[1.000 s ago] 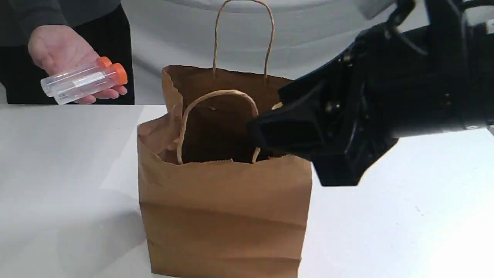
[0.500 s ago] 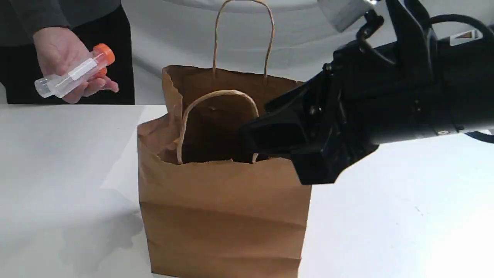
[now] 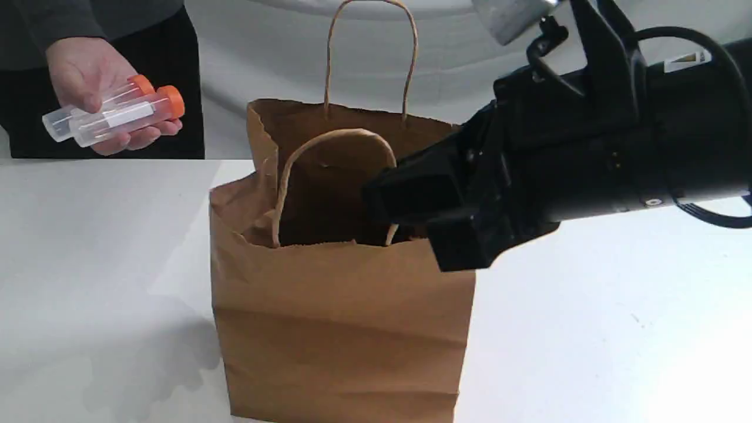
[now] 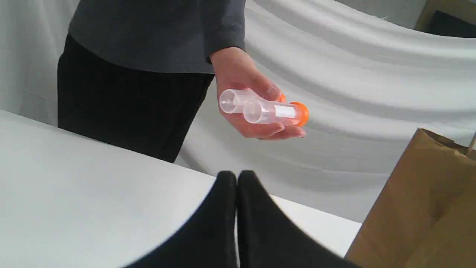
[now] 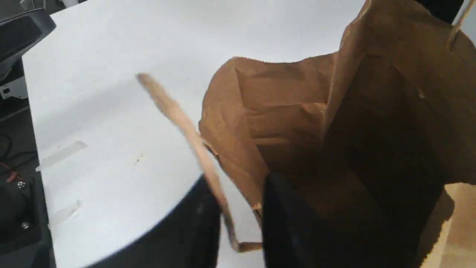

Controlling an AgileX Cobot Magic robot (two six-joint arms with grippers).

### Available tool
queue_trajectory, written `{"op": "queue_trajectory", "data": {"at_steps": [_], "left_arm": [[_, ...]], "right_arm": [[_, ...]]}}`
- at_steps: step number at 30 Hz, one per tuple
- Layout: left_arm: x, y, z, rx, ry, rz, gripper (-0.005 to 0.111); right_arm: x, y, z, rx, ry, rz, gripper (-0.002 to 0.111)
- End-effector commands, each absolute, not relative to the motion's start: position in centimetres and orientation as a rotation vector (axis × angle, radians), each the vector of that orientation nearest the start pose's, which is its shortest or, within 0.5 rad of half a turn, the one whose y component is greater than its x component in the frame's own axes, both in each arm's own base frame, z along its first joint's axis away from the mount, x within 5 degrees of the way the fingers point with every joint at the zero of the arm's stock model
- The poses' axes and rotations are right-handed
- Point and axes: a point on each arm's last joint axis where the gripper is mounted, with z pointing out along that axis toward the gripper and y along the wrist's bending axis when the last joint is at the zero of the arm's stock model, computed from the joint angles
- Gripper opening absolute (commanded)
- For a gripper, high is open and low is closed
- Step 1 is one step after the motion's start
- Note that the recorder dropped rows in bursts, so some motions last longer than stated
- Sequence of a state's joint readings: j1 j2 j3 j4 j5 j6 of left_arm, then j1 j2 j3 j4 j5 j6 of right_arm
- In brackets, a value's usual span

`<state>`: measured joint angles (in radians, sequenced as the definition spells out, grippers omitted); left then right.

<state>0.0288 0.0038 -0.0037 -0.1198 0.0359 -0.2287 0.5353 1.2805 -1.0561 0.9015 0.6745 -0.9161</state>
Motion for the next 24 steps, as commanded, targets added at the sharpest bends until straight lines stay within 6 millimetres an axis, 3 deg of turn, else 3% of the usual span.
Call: {"op": "queue_trajectory", "data": {"at_steps": [1,8,10,17,19,24], "left_arm": [[5.6,0.1,21.0,-0.291,1.496,-0.265,0.0],[5.6,0.1,21.0,-0.44,1.472,-0.422,0.0],[5.4,0.1,21.8,-0.451,1.491,-0.436,0.0],[4.0,-0.4,30.4,-0.356,1.462,-0.422,0.0],[4.5,-0.6,32.3,-0.308,1.514,-0.405,0.0],[8.7,-2.5,37.8,0.007,1.755,-0.404,0.0]], "right_arm": [[21.1,17.9,35.0,-0.988,1.936,0.798,0.0],[21.1,17.9,35.0,-0.99,1.937,0.799,0.0],[21.0,17.9,34.9,-0.998,1.94,0.805,0.0],[20.9,17.9,34.9,-1.012,1.945,0.81,0.0],[21.0,17.9,34.7,-1.016,1.949,0.802,0.0],[21.6,18.1,33.8,-1.053,1.978,0.763,0.0]]}}
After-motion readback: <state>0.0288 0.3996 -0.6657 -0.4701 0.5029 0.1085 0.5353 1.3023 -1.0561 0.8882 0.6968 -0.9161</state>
